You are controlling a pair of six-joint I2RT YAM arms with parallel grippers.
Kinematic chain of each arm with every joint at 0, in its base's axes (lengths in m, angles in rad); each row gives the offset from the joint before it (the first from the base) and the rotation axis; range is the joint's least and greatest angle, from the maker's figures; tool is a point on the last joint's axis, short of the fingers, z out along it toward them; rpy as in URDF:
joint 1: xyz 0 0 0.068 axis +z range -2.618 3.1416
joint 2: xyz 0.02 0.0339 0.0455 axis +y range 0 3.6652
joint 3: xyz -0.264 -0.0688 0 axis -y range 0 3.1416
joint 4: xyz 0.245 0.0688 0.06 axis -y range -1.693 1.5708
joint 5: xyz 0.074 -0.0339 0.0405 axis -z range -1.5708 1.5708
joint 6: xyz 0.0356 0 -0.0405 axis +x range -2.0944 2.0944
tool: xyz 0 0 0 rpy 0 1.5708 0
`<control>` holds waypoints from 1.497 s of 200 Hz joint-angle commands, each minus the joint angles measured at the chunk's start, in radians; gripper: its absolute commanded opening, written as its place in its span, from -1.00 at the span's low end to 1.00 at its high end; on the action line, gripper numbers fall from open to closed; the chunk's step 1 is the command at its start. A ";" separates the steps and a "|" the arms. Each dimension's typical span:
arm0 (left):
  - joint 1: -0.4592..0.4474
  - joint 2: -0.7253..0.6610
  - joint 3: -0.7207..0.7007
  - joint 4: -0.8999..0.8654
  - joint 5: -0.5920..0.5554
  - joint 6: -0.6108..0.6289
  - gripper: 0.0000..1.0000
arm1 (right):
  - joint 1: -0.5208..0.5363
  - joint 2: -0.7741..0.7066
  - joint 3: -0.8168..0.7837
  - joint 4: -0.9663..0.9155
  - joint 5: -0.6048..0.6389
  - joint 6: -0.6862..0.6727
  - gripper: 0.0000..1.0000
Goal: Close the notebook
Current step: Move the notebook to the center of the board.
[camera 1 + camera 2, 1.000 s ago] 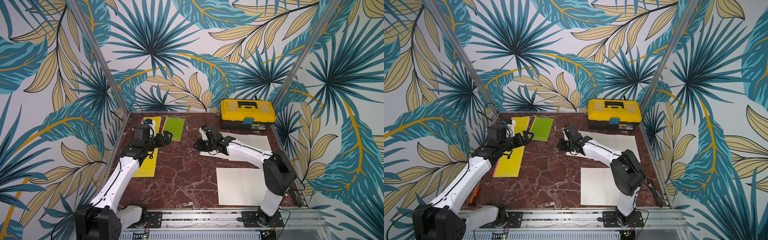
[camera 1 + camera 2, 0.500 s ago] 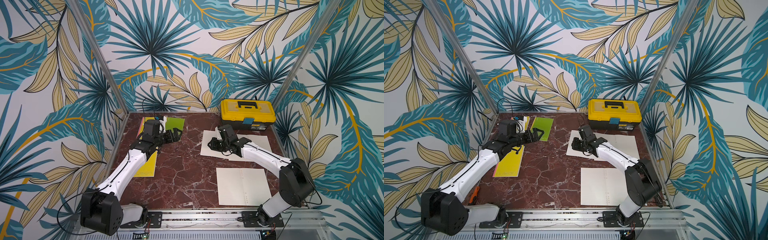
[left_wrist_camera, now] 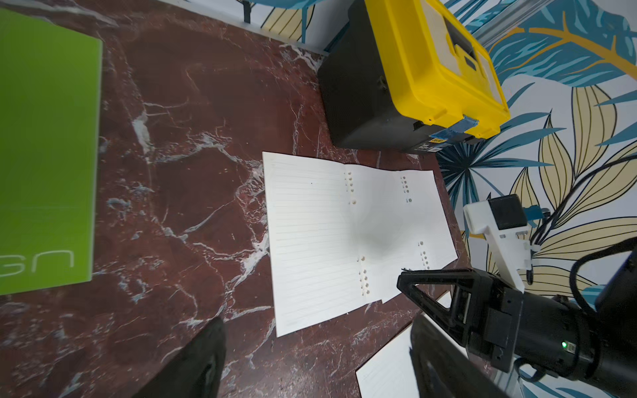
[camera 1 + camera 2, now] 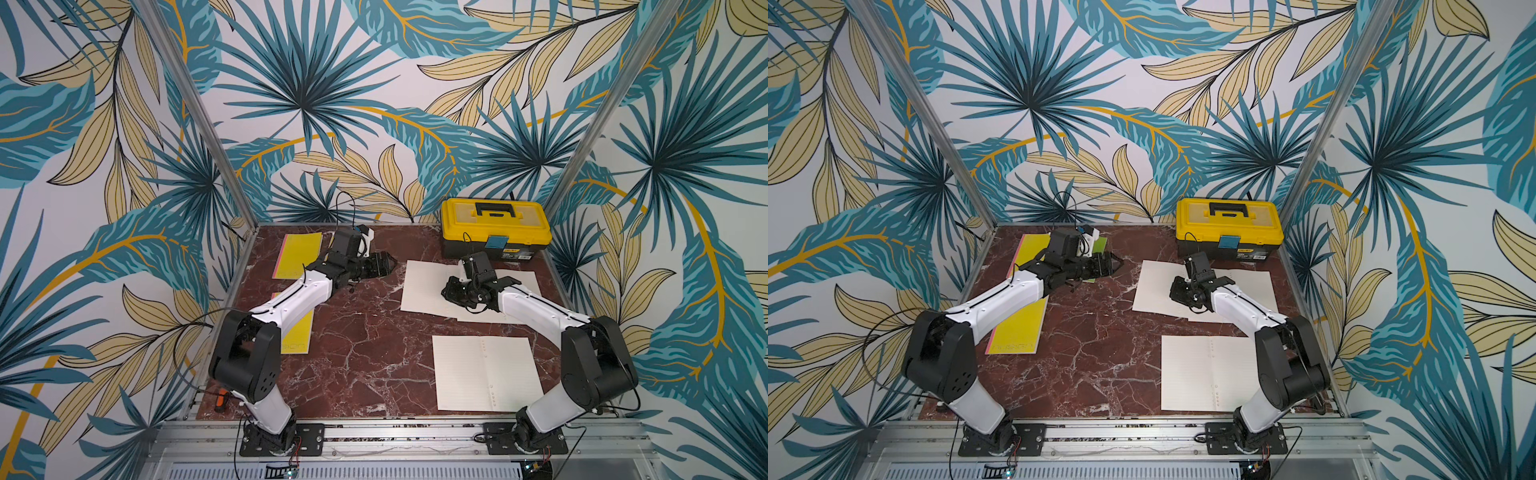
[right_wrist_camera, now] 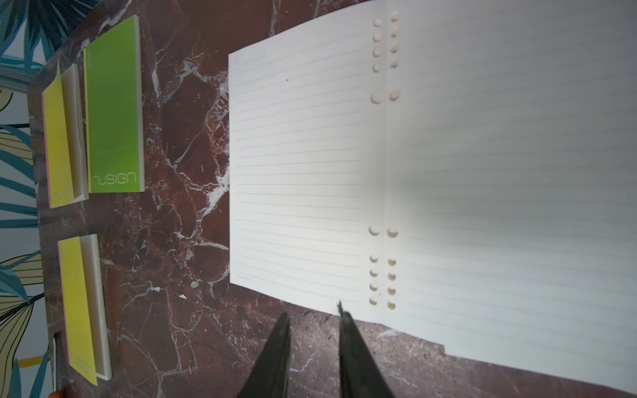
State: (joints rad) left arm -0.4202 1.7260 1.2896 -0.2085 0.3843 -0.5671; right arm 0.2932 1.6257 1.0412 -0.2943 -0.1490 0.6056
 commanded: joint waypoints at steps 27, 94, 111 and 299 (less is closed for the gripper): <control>-0.042 0.177 0.135 0.051 0.058 -0.040 0.59 | -0.068 0.105 0.019 0.004 -0.064 -0.036 -0.53; -0.054 0.351 0.251 0.048 0.097 -0.060 0.47 | -0.118 0.229 0.083 0.045 -0.139 -0.038 -0.60; -0.054 0.377 0.264 0.056 0.116 -0.063 0.44 | -0.122 0.254 0.101 0.052 -0.153 -0.037 -0.61; -0.056 0.482 0.349 -0.060 0.069 -0.025 0.37 | -0.146 0.399 0.215 -0.035 -0.183 -0.058 -0.64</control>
State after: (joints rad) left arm -0.4744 2.1921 1.6077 -0.2325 0.4843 -0.6163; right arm 0.1474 1.9774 1.2491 -0.2691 -0.3099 0.5671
